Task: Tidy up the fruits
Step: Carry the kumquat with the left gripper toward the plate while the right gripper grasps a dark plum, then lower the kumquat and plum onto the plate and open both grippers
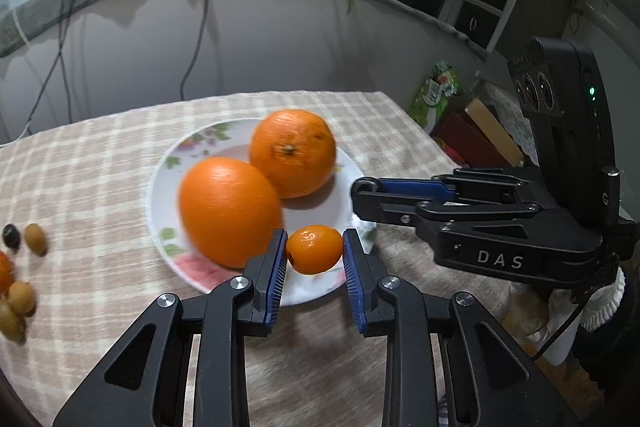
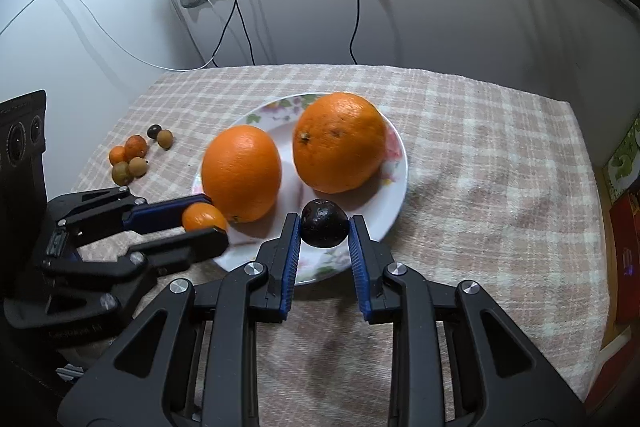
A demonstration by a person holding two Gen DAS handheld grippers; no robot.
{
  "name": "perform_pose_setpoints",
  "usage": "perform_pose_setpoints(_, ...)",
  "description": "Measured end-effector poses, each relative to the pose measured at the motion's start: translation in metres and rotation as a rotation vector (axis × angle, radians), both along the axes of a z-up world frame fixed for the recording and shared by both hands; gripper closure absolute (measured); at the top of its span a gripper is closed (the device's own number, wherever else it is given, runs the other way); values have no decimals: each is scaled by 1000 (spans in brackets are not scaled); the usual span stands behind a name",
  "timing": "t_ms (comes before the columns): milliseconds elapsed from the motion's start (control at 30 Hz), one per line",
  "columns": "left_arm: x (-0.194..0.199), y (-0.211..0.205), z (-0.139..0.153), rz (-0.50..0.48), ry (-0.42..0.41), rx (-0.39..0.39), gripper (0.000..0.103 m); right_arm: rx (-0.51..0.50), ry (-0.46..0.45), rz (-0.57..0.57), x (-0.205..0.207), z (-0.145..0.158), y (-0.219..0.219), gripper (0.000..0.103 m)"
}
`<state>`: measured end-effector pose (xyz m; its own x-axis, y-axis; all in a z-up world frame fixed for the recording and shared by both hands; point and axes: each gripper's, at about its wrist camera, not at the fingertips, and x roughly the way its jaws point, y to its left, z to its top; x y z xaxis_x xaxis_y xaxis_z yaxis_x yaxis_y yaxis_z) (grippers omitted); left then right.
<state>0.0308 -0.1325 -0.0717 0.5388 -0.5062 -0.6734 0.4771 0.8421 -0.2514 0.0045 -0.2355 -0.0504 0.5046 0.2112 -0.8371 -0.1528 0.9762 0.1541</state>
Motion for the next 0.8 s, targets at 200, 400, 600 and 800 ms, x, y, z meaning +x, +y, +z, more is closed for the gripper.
perform_pose_setpoints(200, 4, -15, -5, -20, 9, 19, 77, 1, 3, 0, 2, -4, -5, 78)
perform_pose_setpoints(400, 6, -20, -6, -23, 13, 31, 77, 1, 7, 1, 2, -6, -4, 77)
perform_pose_setpoints(600, 7, -20, -6, -17, 11, 42, 77, -2, 10, 3, 5, -8, -4, 77)
perform_pose_setpoints(800, 9, -18, -6, -11, 11, 38, 76, -8, 7, -8, 6, -7, -4, 77)
